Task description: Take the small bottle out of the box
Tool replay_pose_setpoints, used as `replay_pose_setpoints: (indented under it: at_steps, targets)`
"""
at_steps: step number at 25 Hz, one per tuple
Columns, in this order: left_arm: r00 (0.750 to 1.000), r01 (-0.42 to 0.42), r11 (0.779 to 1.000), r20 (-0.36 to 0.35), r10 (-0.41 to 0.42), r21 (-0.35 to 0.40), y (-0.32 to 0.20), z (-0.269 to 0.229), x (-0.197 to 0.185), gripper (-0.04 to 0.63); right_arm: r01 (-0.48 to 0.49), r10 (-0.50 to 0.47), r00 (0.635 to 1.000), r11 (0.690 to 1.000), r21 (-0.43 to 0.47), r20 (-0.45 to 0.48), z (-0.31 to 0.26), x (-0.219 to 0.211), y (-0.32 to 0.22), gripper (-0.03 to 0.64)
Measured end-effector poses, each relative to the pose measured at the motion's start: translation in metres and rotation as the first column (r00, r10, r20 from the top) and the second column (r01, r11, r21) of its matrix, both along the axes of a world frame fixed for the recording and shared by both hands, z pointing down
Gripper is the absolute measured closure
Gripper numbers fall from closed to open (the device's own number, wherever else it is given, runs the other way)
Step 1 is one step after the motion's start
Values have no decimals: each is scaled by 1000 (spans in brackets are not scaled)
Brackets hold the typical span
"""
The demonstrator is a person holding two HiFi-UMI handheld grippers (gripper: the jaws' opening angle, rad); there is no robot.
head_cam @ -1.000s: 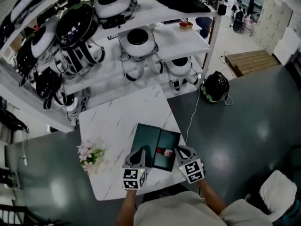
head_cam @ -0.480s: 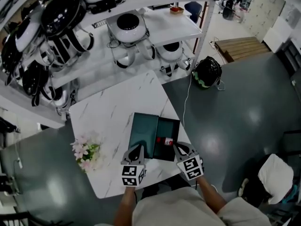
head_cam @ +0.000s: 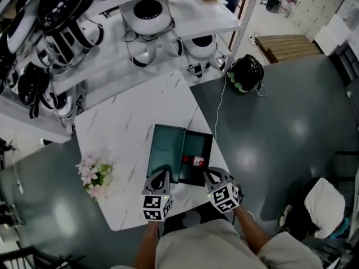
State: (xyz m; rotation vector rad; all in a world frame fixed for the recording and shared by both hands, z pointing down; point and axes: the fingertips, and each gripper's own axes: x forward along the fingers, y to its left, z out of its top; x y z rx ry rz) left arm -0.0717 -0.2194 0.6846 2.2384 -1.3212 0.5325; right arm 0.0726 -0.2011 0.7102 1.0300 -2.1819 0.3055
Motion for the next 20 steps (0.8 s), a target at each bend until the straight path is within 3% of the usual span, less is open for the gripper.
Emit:
replay_pose_setpoints:
  at_steps: [5,10,15,20]
  targets:
    - [1000,12,1000,-6,-12,0,1,2,-2,577,183,-174,966,983,31,-189,10,-8,3,595]
    - [1000,19,1000,-9,-19,5,3,2,-5,577,346,-318,882,938,19,-349,23,-16,6,595]
    - [1000,21,1000,-12,-21,16,4,-3,-7,577,411,-380,826,911,-17,-416,28,-19,7,595]
    - [1000,15,1000,-17,-14,24,5,-8,-6,577,427,-400,811,903,-35,-428,28,-22,5,594]
